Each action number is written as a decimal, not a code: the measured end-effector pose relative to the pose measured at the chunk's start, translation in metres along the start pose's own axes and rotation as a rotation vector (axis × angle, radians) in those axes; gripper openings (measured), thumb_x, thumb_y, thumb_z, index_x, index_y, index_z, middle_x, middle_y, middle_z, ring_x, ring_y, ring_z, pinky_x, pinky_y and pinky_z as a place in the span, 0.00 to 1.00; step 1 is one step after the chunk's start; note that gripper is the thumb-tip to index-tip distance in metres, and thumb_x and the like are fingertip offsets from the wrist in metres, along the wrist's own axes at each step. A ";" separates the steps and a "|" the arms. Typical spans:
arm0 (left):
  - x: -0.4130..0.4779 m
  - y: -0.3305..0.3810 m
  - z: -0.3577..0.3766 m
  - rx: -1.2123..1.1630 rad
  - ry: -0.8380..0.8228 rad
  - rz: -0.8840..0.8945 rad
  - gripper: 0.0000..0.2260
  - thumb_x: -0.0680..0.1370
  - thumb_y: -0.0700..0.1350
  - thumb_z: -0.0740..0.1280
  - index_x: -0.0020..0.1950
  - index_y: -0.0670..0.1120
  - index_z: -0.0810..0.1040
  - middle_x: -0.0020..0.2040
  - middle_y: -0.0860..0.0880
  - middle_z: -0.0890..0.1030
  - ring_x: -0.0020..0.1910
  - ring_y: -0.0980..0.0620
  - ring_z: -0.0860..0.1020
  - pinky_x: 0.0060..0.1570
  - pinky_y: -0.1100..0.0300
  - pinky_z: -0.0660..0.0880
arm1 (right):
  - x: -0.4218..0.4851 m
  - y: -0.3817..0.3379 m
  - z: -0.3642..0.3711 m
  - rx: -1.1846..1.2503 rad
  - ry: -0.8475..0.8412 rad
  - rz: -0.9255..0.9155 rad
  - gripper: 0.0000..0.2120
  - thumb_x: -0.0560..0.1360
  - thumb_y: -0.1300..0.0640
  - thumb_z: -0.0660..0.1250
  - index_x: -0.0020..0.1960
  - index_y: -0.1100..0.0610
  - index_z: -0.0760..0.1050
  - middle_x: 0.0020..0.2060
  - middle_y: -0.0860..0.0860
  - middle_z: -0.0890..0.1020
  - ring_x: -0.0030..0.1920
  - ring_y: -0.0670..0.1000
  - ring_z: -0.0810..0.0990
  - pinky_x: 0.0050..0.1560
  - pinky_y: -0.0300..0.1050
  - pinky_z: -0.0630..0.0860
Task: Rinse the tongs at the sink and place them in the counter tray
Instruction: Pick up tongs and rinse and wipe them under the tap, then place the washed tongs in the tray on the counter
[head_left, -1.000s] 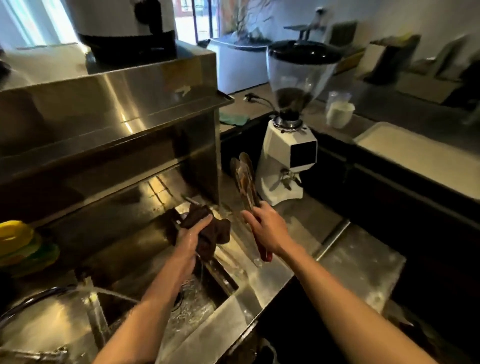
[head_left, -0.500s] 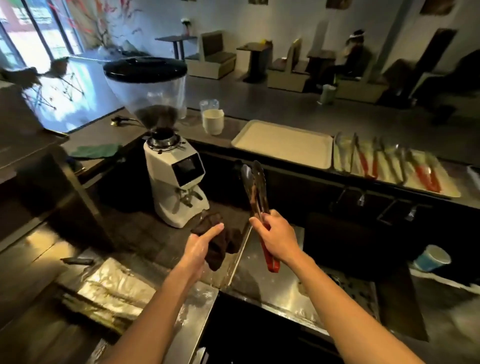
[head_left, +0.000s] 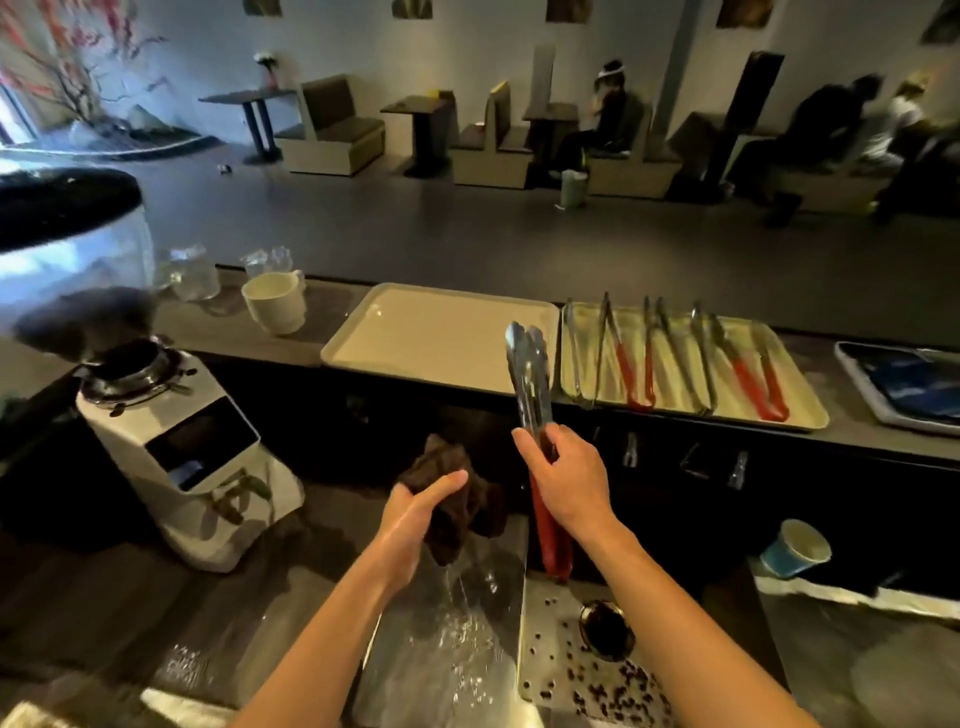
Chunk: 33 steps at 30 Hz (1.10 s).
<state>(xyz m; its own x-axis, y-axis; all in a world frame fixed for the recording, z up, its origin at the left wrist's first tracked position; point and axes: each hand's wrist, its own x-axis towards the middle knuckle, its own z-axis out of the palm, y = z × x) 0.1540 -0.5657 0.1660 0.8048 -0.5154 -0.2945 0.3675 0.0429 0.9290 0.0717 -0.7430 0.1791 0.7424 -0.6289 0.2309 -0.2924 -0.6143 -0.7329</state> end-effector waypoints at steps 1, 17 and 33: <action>0.007 0.004 0.006 -0.008 -0.008 0.009 0.14 0.72 0.45 0.75 0.56 0.44 0.83 0.50 0.44 0.86 0.52 0.47 0.84 0.53 0.55 0.77 | 0.012 -0.002 -0.006 -0.001 0.011 0.003 0.20 0.79 0.38 0.62 0.35 0.50 0.68 0.32 0.47 0.73 0.33 0.46 0.73 0.35 0.46 0.67; 0.089 0.039 0.051 -0.124 0.087 -0.007 0.04 0.73 0.45 0.73 0.46 0.48 0.86 0.48 0.43 0.86 0.54 0.43 0.83 0.61 0.47 0.76 | 0.227 -0.019 0.003 -0.409 -0.172 0.120 0.23 0.79 0.38 0.60 0.44 0.58 0.76 0.37 0.51 0.79 0.33 0.48 0.75 0.31 0.41 0.65; 0.086 0.041 0.034 -0.195 0.127 -0.017 0.03 0.74 0.44 0.73 0.45 0.47 0.86 0.49 0.42 0.86 0.55 0.42 0.83 0.62 0.46 0.75 | 0.241 -0.017 0.035 -0.658 -0.180 0.077 0.30 0.81 0.37 0.54 0.61 0.62 0.78 0.61 0.59 0.80 0.64 0.59 0.75 0.60 0.51 0.74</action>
<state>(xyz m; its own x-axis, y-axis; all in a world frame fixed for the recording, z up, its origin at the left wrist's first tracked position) 0.2222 -0.6373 0.1865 0.8454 -0.4059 -0.3472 0.4548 0.2061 0.8664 0.2768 -0.8677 0.2243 0.7766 -0.6285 0.0424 -0.6116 -0.7685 -0.1881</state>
